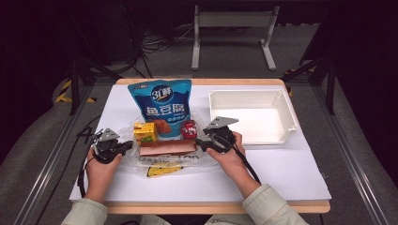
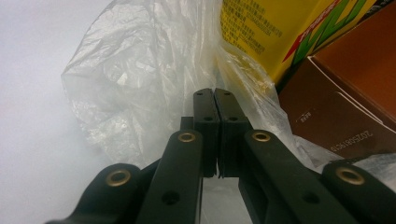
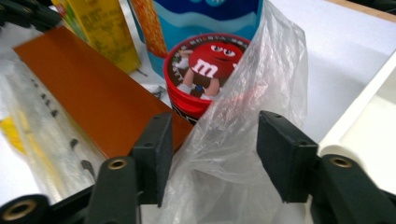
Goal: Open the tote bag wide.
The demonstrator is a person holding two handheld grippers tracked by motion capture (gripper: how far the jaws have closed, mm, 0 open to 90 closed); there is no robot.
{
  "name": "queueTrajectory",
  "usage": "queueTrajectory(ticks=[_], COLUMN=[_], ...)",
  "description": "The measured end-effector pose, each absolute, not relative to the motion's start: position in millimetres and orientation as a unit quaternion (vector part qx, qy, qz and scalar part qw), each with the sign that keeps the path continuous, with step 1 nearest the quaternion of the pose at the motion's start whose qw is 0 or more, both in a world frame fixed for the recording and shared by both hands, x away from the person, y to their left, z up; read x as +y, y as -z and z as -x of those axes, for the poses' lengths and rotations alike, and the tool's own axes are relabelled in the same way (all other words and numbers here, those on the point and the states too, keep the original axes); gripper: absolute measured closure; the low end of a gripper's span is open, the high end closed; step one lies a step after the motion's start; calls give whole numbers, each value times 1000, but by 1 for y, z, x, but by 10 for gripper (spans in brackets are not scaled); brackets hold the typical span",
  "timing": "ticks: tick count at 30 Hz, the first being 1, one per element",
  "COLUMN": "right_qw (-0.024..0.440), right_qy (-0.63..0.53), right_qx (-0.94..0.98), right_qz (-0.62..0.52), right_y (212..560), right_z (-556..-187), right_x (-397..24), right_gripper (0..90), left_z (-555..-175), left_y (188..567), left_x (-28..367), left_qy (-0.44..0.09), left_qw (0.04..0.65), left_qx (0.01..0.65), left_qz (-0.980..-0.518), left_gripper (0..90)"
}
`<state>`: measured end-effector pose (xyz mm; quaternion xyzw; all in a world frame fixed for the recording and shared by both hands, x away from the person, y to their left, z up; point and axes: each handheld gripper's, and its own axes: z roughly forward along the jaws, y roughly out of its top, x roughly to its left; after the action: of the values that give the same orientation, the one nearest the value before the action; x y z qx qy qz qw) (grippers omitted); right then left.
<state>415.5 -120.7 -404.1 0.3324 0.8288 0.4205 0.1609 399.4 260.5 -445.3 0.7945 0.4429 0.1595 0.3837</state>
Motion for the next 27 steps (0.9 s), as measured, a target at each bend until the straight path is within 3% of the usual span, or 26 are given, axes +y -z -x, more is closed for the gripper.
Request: queueTrajectory(ticks=[10,27], right_qw=[187,138], right_qy=[-381,-330], right_qx=[830,854], right_qz=[-362,-377], right_y=[409,434], right_z=[-416,-419], right_x=[-121,-123], right_gripper=[850,880], left_z=[-399,-398], left_y=[445,447], left_x=[261,263], left_qy=[-159,-154], left_qw=[382,376], left_qx=[442,447], left_qz=[-796,-797], left_gripper=[882,882])
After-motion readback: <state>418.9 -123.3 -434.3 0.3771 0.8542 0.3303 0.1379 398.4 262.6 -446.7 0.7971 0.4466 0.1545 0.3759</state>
